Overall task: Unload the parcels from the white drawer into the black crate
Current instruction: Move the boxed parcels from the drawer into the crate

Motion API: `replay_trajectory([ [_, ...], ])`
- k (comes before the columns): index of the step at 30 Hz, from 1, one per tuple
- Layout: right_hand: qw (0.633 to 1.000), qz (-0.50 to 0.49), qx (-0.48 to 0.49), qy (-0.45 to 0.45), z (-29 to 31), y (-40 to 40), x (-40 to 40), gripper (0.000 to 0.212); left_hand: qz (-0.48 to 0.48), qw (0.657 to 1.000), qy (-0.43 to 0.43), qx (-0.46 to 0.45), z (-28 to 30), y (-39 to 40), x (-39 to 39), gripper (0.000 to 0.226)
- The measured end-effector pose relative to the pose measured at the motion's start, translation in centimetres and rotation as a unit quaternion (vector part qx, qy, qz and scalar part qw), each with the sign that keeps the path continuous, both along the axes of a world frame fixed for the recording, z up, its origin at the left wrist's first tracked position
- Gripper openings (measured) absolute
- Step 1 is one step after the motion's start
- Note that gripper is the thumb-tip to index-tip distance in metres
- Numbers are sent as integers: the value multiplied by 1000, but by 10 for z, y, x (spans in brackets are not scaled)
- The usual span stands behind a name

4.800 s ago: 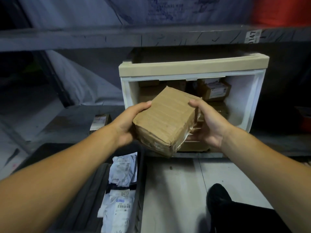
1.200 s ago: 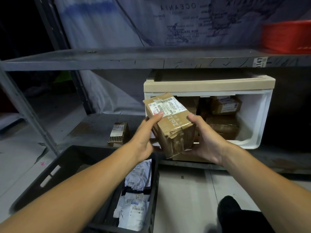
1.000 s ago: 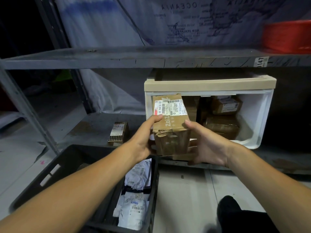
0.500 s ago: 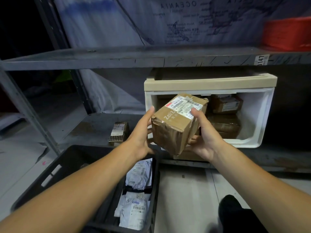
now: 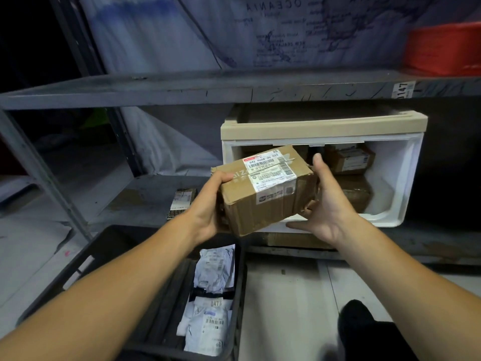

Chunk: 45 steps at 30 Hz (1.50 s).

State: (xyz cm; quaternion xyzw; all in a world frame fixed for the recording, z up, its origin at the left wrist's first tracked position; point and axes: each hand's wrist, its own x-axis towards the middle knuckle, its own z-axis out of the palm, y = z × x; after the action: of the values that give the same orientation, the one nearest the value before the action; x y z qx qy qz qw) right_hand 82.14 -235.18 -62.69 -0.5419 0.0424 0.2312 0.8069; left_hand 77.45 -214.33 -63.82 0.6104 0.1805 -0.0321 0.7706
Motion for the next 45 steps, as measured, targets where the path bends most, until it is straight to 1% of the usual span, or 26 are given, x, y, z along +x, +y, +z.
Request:
replay_trajectory([
  [1,1000,15,-4,4,1,-4,2,61,-8,1000,-1,0,2,4,0,52],
  [2,999,33,-14,4,3,-7,1,54,-10,1000,-4,-5,4,6,-1,49],
  [5,997,68,-30,-16,6,-7,-4,51,19,999,-16,-35,9,10,-2,41],
  [7,996,69,-41,-34,8,-4,-9,40,44,997,-29,-53,10,13,-2,38],
  [8,996,63,-51,-46,7,-3,-10,39,49,997,-29,-55,10,14,-1,38],
  [9,994,59,-63,-61,5,-3,-8,49,51,997,-22,-55,9,14,0,39],
  [10,993,56,-76,-75,2,-2,-8,72,52,997,-11,-52,8,14,0,40],
  [11,990,57,-94,-89,-1,-3,-7,101,57,997,0,-43,6,14,0,42],
  [12,986,65,-116,-104,-2,-2,-10,122,63,998,9,-30,3,15,0,43],
  [13,980,78,-136,-121,-2,-1,-14,134,69,997,14,-17,-1,16,-1,44],
  [14,976,93,-150,-131,-4,0,-17,137,77,997,17,-7,-4,17,-2,44],
  [15,973,103,-158,-134,-6,1,-19,135,86,996,16,0,-6,18,-4,43],
  [16,972,107,-162,-132,-5,2,-22,125,94,995,13,7,-8,19,-6,41],
  [20,978,101,-139,-119,-8,7,-22,48,117,992,-12,42,-8,22,-18,27],
  [21,980,95,-128,-116,-9,10,-22,33,118,991,-22,60,-8,23,-21,26],
  [22,982,86,-121,-113,-10,13,-23,24,118,989,-32,80,-8,24,-24,26],
  [25,985,57,-125,-108,-16,28,-26,22,145,981,-49,116,-11,33,-32,22],
  [29,984,54,-141,-99,-24,52,-29,19,191,970,-40,148,-16,56,-40,12],
  [33,982,72,-156,-82,-39,83,-30,16,206,959,-15,194,-29,88,-45,23],
  [35,980,84,-167,-70,-49,101,-29,14,214,955,6,205,-39,105,-46,25],
  [37,979,95,-174,-52,-60,122,-28,11,222,950,24,216,-49,125,-47,22],
  [40,978,105,-177,-27,-80,155,-24,13,232,945,45,226,-64,154,-43,17],
  [45,978,113,-176,14,-125,206,-6,16,274,928,58,245,-115,199,-27,13],
])
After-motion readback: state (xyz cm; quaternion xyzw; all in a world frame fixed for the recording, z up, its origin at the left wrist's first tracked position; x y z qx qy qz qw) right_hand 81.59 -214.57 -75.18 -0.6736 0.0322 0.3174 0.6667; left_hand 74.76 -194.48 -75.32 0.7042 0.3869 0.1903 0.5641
